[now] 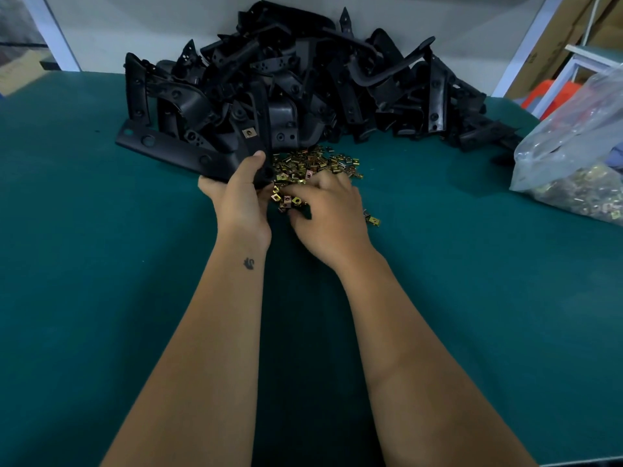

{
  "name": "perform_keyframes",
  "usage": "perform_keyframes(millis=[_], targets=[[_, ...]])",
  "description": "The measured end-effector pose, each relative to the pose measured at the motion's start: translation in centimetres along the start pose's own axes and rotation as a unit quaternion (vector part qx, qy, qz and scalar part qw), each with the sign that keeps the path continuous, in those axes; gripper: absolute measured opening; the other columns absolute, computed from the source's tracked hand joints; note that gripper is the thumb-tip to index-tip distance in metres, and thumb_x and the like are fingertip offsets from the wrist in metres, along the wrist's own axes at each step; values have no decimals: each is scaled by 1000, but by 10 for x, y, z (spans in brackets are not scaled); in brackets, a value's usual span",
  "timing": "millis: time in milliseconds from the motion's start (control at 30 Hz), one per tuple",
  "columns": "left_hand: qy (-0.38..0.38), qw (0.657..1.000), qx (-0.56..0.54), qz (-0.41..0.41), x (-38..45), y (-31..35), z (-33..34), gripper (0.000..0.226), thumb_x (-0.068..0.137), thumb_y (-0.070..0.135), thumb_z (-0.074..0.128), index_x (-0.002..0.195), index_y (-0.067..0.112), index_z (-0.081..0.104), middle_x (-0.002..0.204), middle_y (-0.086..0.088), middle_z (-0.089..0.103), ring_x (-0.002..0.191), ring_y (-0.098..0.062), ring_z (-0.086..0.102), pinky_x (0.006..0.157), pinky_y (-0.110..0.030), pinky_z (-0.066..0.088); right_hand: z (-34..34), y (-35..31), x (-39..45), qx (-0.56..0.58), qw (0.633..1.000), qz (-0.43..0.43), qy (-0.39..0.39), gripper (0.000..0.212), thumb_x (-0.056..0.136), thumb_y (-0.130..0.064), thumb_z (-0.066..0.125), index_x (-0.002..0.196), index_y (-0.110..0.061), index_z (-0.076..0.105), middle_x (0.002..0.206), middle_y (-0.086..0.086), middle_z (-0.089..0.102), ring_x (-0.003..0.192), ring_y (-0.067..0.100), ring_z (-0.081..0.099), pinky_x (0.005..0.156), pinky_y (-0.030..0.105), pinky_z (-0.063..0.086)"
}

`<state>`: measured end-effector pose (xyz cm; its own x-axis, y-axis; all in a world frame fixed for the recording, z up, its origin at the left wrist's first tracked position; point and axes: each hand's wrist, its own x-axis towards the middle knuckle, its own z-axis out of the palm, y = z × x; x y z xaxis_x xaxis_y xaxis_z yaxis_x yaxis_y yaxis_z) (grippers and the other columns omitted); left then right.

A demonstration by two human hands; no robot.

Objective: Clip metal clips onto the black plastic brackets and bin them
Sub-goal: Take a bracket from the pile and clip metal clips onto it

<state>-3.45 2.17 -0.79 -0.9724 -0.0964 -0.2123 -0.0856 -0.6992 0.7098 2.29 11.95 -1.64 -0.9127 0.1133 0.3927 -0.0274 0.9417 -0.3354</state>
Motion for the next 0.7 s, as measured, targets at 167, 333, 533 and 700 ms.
perform_keyframes(millis=[167, 333, 533, 700], targets=[[7, 1000, -10, -7, 2, 1, -1, 62, 86, 6, 71, 132, 20, 32, 111, -5, 60, 97, -18, 62, 72, -25, 57, 6, 2, 1, -10, 1000, 8, -25, 25, 93, -29, 62, 115, -23, 69, 124, 3, 52, 122, 26, 34, 98, 36, 25], [-1, 1000, -8, -18, 4, 0, -1, 59, 84, 12, 75, 128, 18, 36, 125, -10, 53, 107, -22, 59, 71, -23, 57, 6, 4, 3, -7, 1000, 13, -26, 18, 93, -24, 63, 109, -16, 66, 125, 5, 55, 121, 27, 38, 96, 38, 30], [-50, 998, -3, -32, 4, -5, 0, 53, 84, 4, 73, 119, 17, 35, 121, -14, 54, 107, -26, 60, 71, -33, 60, -2, 0, 3, 239, 964, 78, 81, 12, 92, -7, 62, 103, -13, 62, 92, -8, 60, 92, 13, 57, 81, 28, 47], [-126, 991, 28, -23, 2, -11, 1, 59, 80, -13, 70, 112, 17, 30, 107, -14, 59, 82, -18, 71, 74, -35, 59, -9, 0, 5, 362, 914, 142, 116, 17, 89, -5, 66, 104, -14, 69, 91, -7, 67, 87, 1, 62, 73, 7, 45]])
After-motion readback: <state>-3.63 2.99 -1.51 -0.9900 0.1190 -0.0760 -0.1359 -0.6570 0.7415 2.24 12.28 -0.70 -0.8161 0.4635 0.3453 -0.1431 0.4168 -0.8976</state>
